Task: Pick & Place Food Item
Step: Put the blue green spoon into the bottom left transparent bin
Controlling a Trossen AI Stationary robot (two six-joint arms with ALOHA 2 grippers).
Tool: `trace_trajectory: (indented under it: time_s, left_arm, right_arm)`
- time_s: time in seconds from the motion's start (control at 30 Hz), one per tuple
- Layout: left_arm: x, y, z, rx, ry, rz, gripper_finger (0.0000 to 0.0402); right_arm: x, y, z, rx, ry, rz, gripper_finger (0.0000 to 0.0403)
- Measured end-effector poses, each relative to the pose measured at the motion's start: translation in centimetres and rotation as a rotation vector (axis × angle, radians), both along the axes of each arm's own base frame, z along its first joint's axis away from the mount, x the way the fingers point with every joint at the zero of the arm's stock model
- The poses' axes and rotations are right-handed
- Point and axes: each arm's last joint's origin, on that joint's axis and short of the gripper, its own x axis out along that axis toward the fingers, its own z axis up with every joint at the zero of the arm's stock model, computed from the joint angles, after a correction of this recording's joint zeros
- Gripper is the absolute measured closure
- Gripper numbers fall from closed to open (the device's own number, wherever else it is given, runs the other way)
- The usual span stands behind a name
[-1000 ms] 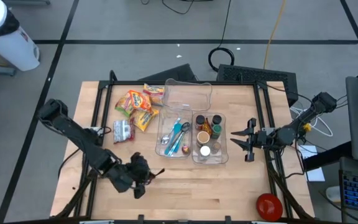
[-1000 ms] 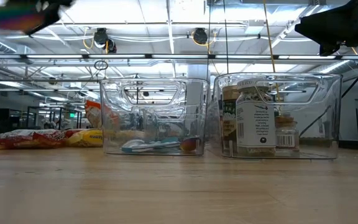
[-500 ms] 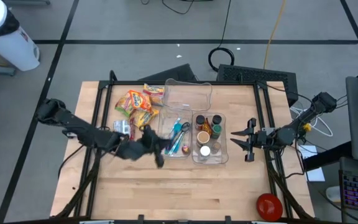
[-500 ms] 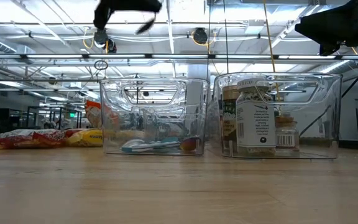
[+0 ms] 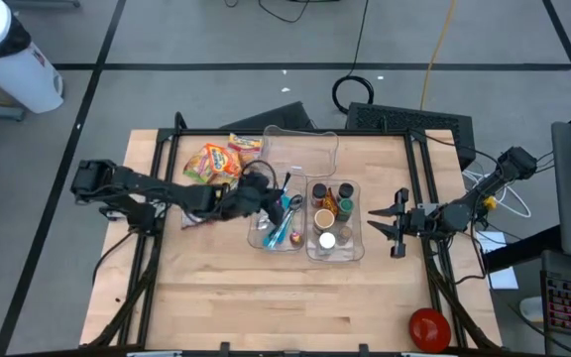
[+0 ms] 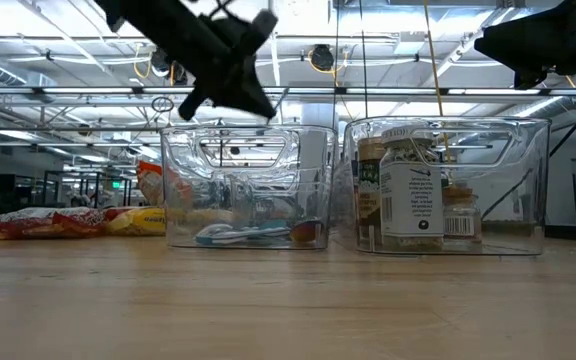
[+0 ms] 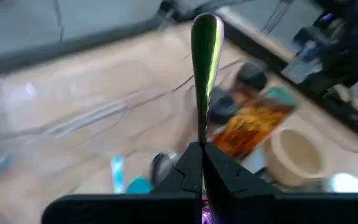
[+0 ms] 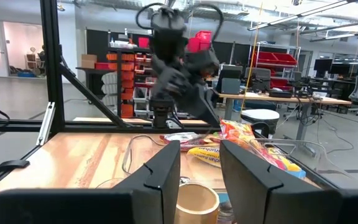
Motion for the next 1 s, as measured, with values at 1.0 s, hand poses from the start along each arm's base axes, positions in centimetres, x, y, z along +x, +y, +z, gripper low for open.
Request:
trace_trajectory:
  time_s: [1.0]
  left_arm:
    - [2.1, -0.7, 3.3, -0.120, 0.406, -0.124, 0.0401]
  right_arm:
    - [0.0, 0.0, 0.0, -0.005, -0.001, -0.007, 0.0298]
